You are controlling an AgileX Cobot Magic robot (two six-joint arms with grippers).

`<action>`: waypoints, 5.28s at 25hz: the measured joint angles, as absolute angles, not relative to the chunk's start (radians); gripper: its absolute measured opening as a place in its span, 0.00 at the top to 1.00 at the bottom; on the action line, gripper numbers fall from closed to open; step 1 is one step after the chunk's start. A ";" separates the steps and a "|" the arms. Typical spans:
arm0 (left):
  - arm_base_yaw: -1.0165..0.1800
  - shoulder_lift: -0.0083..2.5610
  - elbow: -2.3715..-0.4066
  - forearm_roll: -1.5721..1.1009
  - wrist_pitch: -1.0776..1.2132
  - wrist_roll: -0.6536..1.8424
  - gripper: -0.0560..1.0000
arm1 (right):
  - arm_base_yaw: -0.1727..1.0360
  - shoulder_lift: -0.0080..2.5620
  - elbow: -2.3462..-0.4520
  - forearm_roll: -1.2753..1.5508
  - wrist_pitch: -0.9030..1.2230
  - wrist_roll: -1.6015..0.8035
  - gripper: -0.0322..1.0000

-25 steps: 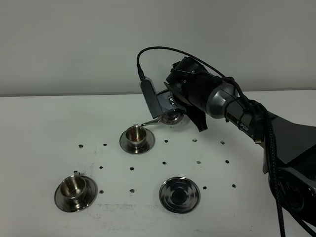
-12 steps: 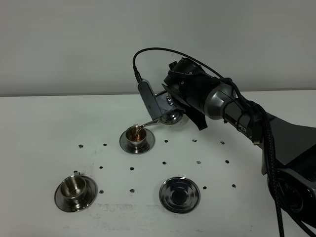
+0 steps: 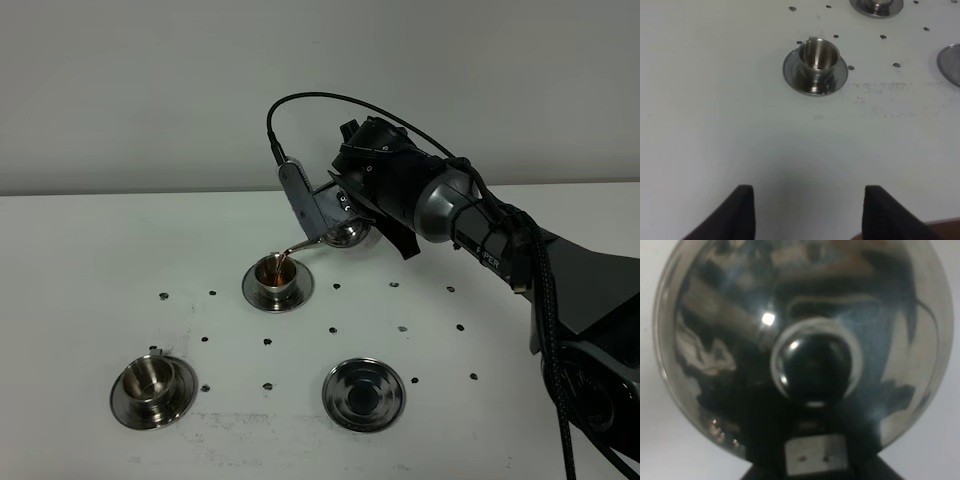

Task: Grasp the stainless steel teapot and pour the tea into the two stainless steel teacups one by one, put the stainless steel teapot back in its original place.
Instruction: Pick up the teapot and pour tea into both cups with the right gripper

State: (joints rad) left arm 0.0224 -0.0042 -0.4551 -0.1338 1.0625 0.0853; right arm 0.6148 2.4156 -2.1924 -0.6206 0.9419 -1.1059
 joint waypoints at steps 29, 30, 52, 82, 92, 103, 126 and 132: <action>0.022 -0.004 -0.455 -0.134 1.063 0.085 0.47 | 0.625 2.416 -2.192 -0.671 0.937 -1.128 0.79; 0.022 -0.004 -0.455 -0.134 1.063 0.085 0.47 | 0.625 2.416 -2.192 -0.673 0.937 -1.128 0.79; 0.022 -0.004 -0.455 -0.134 1.063 0.085 0.47 | 0.635 2.416 -2.192 -0.692 0.932 -1.128 0.79; 0.022 -0.004 -0.455 -0.134 1.063 0.085 0.47 | 0.637 2.416 -2.192 -0.631 0.939 -1.128 0.79; 0.022 -0.004 -0.455 -0.134 1.063 0.085 0.47 | 0.638 2.414 -2.192 -0.548 0.978 -1.044 0.79; 0.022 -0.004 -0.455 -0.134 1.063 0.085 0.47 | 0.611 2.313 -2.197 -0.394 1.140 -0.769 0.79; 0.022 -0.004 -0.455 -0.134 1.063 0.085 0.47 | 0.531 2.276 -2.000 -0.062 1.063 -0.239 0.79; 0.022 -0.004 -0.455 -0.134 1.063 0.085 0.47 | 0.527 2.278 -1.954 -0.059 1.016 -0.234 0.79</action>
